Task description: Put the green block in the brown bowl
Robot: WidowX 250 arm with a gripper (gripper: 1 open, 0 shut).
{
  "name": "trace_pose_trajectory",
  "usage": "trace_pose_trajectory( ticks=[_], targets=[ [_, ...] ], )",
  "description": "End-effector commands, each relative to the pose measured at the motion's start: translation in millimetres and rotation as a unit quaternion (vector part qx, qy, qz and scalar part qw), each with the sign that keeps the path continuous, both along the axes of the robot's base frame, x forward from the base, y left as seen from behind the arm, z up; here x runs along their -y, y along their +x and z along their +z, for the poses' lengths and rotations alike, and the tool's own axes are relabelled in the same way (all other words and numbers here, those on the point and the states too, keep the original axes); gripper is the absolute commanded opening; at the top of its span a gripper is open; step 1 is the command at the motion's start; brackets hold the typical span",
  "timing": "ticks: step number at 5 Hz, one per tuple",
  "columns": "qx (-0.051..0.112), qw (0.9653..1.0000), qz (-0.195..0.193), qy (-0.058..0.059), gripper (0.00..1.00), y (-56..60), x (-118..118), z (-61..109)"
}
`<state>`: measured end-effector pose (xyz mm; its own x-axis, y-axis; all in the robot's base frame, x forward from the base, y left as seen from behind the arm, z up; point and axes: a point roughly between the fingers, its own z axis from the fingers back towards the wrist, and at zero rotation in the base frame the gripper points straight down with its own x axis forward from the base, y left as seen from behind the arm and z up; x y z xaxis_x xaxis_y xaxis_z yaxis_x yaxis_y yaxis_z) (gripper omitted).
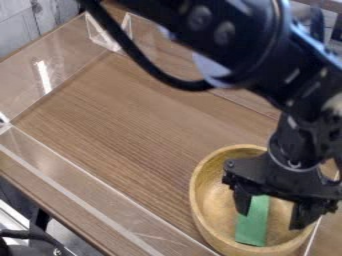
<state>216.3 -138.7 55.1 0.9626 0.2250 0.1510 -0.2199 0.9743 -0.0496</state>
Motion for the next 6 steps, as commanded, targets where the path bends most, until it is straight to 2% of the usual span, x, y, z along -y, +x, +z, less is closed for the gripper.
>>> trace_pose_trajectory(
  ticks=[1,2,4,6],
  targets=[
    [0.012,0.9999,0.009,-0.008,1.00,8.4,-2.3,-3.7],
    [0.010,0.9998,0.016,-0.006,0.00,12.3,-8.6,-12.7],
    [0.001,1.0000,-0.009,0.001,0.00,14.0,-14.2,-2.5],
    [-0.003,1.0000,-0.004,0.008,0.00,5.9,-1.6,-9.5]
  ],
)
